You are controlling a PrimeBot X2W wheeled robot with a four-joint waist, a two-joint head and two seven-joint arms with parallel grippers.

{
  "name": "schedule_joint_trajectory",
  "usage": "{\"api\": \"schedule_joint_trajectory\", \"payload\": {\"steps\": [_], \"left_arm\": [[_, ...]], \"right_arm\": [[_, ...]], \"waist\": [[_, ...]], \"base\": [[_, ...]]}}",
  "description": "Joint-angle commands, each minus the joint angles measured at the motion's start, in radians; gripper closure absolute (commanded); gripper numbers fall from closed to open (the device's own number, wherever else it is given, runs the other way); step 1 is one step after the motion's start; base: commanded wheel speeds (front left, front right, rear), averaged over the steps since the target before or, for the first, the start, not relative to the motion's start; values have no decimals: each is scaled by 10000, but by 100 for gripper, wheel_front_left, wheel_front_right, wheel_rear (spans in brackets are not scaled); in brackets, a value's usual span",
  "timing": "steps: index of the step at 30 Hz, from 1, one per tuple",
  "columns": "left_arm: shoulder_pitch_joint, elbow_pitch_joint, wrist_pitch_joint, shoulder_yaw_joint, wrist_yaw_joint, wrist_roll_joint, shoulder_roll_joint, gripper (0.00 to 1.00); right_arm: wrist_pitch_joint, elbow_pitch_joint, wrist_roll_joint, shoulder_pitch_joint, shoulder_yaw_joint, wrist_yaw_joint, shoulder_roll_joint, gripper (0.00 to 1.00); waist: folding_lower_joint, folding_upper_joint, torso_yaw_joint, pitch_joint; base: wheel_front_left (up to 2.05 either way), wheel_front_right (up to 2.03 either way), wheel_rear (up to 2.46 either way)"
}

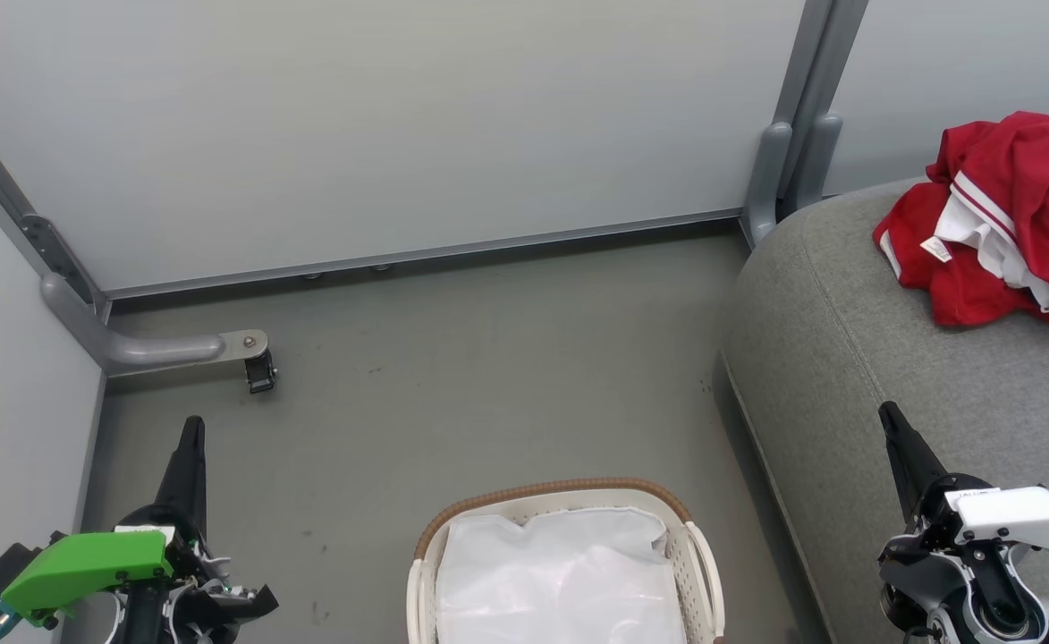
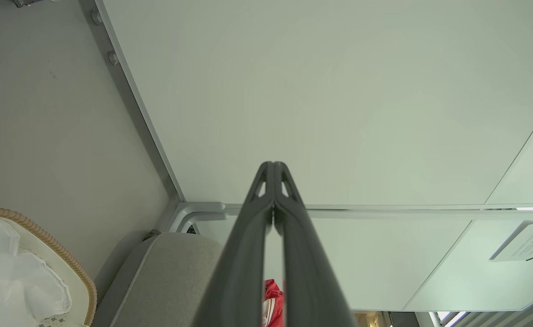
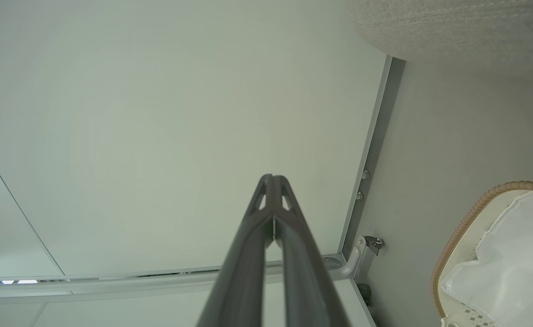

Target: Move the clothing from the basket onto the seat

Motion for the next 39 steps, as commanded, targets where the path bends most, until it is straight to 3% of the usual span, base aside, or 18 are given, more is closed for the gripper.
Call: {"api": "schedule_joint_trajectory", "payload": {"steps": [1, 39], "left_arm": [[-103, -14, 27, 19, -42, -35, 62, 100], [-103, -14, 26, 18, -42, -34, 62, 100]], "right_arm": [[28, -36, 39, 104, -17, -3, -59, 100], [29, -35, 39, 105, -16, -3, -59, 100]], "waist": [[0, 115, 0, 0], [0, 115, 0, 0]], "base": [[0, 0, 0], [0, 0, 0]]}}
